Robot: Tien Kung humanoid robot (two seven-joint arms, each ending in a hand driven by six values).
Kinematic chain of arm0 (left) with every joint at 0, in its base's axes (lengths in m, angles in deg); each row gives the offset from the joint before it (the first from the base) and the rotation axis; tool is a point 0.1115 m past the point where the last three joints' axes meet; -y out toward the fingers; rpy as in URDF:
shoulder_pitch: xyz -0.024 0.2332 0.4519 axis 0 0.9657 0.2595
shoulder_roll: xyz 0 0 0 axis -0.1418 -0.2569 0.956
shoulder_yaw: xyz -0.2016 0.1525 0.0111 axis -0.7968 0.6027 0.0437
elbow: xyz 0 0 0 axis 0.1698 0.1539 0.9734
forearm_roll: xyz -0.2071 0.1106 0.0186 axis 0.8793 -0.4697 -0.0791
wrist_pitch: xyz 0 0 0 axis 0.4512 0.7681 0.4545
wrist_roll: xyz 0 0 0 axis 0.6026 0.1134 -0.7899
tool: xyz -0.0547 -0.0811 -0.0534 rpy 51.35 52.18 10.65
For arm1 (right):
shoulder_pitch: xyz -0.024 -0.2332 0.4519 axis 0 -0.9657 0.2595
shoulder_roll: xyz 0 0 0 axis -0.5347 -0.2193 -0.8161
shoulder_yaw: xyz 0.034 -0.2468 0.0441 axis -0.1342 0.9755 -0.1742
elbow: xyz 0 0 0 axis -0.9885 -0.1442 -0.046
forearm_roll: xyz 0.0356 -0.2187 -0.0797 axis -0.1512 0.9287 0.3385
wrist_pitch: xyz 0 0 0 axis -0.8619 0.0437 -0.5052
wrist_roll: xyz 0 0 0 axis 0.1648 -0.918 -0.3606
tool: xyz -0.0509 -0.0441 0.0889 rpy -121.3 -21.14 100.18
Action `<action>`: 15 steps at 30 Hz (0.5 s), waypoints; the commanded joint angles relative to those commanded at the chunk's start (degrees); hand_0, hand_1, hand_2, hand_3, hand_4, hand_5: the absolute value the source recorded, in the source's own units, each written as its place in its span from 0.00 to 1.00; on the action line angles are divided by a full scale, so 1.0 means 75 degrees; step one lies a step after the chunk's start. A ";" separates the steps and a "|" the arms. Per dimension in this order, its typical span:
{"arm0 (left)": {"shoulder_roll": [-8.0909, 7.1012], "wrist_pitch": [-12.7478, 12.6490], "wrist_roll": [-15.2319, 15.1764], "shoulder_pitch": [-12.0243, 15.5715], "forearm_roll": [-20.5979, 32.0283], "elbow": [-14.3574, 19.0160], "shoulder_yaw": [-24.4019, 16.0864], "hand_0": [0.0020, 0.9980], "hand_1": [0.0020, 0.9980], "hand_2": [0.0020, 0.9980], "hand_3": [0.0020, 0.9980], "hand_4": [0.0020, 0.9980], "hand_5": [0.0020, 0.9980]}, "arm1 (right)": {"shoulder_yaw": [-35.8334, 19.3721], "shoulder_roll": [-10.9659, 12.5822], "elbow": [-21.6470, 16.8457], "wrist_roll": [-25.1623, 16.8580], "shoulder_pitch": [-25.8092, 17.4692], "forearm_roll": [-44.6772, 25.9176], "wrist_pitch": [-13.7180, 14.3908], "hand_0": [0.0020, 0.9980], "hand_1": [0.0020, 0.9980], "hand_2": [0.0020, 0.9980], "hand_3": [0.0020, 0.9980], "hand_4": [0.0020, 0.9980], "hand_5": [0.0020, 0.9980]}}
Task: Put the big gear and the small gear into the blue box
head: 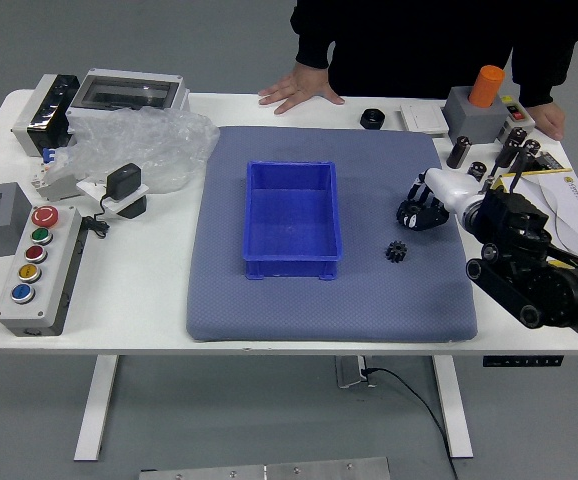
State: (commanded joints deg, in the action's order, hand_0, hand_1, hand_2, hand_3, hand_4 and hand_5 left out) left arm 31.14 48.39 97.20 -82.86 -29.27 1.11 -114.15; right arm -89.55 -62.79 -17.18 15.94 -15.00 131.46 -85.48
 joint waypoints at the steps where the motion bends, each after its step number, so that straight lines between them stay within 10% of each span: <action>1: 0.0001 0.0000 -0.0001 0.0000 0.0001 0.0000 0.0001 0.84 0.81 0.82 0.85 0.73 0.27 | -0.0001 0.0000 0.0004 0.0003 -0.0002 -0.0004 -0.0003 0.65 0.52 0.53 0.55 0.78 0.11; 15: 0.0007 -0.0008 -0.0003 -0.0002 0.0036 0.0000 0.0015 0.84 0.81 0.82 0.85 0.74 0.27 | -0.0099 0.0099 -0.0191 0.0120 -0.0017 -0.0033 -0.0048 0.64 0.51 0.52 0.54 0.80 0.09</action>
State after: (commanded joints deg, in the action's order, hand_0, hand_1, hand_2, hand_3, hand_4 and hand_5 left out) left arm 31.19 48.33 97.18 -82.87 -29.00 1.11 -114.03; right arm -90.29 -62.05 -18.61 16.85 -15.13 131.22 -85.84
